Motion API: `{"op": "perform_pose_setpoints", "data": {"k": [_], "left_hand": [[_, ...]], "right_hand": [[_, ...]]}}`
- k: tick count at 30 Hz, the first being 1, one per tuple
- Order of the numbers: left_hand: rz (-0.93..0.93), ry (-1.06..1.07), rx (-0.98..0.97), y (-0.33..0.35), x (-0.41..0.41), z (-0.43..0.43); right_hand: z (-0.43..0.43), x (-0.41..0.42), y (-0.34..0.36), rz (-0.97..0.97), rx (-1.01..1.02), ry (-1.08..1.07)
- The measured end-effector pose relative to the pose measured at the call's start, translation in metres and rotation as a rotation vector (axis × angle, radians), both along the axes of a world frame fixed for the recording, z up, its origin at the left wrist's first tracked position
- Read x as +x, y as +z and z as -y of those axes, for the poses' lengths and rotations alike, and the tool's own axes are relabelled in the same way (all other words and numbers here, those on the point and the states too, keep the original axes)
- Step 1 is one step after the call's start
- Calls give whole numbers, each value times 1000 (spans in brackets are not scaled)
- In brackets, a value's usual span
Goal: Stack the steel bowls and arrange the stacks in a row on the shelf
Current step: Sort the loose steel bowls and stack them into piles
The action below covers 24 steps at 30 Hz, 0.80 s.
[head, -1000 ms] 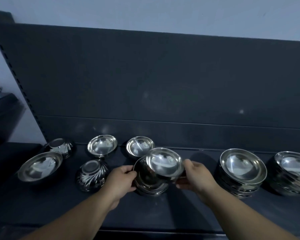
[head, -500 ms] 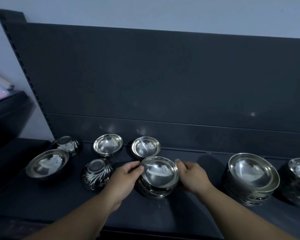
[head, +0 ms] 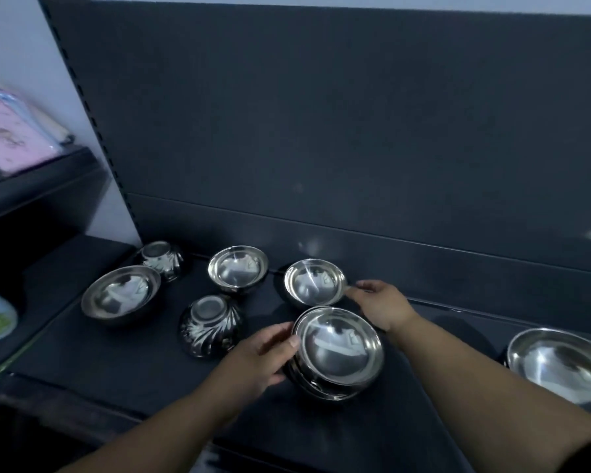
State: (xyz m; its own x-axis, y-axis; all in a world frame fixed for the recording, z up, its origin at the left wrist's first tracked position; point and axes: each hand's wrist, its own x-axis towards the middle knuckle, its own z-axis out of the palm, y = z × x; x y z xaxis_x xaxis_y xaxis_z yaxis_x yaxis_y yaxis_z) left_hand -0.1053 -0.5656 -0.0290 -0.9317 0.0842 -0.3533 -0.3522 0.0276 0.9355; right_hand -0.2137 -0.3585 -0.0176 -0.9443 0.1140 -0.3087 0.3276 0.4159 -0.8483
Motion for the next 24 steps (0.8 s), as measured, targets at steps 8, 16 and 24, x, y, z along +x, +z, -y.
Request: {"op": "perform_pose_setpoints", "data": {"k": [8, 16, 24], "left_hand": [[-78, -29, -1, -3, 9, -3], [-89, -11, 20, -3, 13, -6], [-75, -72, 18, -4, 2, -4]], "right_hand": [[9, -27, -9, 183, -138, 104], [-9, -17, -1, 177, -363, -48], [-44, 19, 31, 23, -469, -193]]}}
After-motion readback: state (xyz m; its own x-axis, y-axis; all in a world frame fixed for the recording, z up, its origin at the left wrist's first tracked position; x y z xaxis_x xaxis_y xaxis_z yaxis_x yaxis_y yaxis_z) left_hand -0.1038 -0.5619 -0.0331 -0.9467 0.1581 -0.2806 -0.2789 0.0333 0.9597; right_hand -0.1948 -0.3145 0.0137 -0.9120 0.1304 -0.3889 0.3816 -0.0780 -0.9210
